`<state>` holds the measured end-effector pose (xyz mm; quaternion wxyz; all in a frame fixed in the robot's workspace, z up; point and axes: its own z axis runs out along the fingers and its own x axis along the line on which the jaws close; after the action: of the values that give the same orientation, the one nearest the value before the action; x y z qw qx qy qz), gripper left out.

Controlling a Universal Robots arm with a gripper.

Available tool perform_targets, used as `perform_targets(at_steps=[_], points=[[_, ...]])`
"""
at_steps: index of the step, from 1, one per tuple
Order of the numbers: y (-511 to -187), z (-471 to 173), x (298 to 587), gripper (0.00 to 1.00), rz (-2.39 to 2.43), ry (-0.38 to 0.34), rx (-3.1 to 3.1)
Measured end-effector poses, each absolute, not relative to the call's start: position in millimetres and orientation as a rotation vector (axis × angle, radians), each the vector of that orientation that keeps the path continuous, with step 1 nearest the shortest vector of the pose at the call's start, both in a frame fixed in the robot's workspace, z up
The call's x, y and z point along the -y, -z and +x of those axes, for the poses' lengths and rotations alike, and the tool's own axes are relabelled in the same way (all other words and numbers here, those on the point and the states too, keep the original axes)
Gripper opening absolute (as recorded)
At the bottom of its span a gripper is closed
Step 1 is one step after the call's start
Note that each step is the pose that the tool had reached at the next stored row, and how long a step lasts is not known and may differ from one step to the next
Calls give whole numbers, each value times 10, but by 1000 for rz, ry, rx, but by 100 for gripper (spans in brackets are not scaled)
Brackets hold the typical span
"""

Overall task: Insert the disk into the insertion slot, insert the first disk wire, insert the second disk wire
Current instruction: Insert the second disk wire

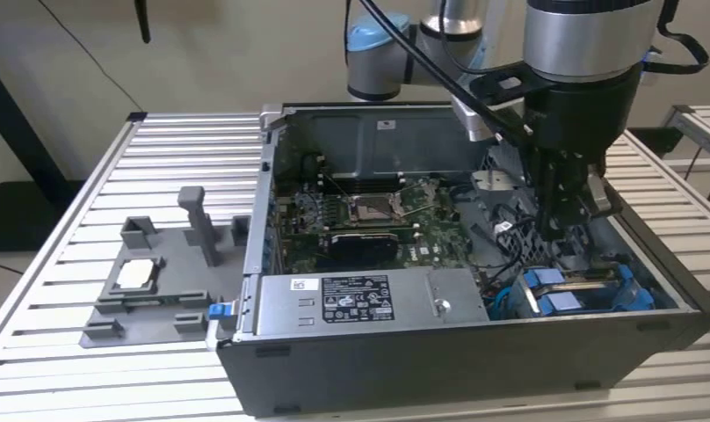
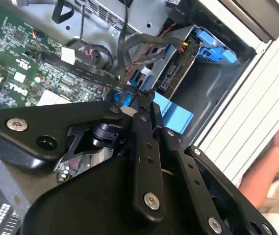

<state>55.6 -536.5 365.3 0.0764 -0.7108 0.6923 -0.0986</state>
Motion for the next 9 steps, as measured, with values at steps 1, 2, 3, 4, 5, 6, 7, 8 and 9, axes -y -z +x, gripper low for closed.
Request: perform_targets(at_steps=[1,2,3,4,5,6,7,8,9], points=[[-3652,566,5376,16,-2130,285,-2076],[-3653,577,5387,16,-2131,274,-2078],[-3652,588,5396,16,-2131,263,-2079],[-3653,600,5407,16,-2131,253,-2080],[-3653,627,5426,16,-2131,234,-2083],[-3653,654,5445,16,-2131,215,-2084],[-3653,668,5454,16,-2131,206,-2085],[-3653,682,5463,16,-2132,198,-2086],[-3652,697,5474,16,-2132,188,-2087]])
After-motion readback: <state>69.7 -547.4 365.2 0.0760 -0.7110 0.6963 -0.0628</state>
